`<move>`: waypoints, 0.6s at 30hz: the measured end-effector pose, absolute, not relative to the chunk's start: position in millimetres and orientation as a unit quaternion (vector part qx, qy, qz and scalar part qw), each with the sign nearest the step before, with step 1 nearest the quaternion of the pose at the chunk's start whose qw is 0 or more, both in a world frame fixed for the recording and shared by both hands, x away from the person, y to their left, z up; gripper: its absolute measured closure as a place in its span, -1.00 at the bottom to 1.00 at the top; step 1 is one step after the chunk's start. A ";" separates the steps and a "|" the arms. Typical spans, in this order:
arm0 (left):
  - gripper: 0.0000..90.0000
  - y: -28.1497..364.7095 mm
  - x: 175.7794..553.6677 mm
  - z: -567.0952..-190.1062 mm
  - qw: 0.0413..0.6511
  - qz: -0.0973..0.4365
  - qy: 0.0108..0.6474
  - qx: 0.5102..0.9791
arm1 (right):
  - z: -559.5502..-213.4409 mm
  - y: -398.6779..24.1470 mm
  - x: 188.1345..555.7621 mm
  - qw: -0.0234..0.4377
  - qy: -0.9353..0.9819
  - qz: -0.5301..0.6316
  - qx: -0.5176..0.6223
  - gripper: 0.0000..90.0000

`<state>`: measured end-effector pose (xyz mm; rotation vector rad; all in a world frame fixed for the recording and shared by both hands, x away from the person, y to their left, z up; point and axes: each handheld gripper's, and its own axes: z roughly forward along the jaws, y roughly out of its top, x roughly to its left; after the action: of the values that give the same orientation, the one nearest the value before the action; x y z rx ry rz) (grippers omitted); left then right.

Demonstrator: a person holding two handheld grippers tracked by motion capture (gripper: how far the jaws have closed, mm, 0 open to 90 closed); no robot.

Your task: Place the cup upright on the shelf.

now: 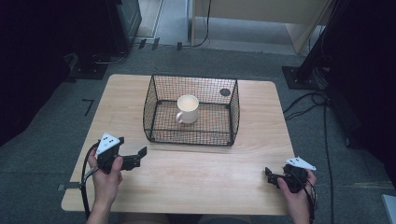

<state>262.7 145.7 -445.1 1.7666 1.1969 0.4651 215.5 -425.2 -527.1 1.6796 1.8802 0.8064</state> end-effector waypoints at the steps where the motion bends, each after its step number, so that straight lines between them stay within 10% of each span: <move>1: -0.98 150.5 261.1 -449.5 0.459 0.190 0.494 0.714 | -527.1 -425.2 215.5 0.245 0.689 0.295 0.615 -1.00; 18: -0.98 202.9 243.0 -503.6 0.354 0.223 0.577 0.702 | -527.0 -425.1 215.4 0.245 0.689 0.295 0.615 -1.00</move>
<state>243.0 202.9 -503.6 1.8141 1.4915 0.5779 215.4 -425.1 -527.0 1.6803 1.8798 0.8057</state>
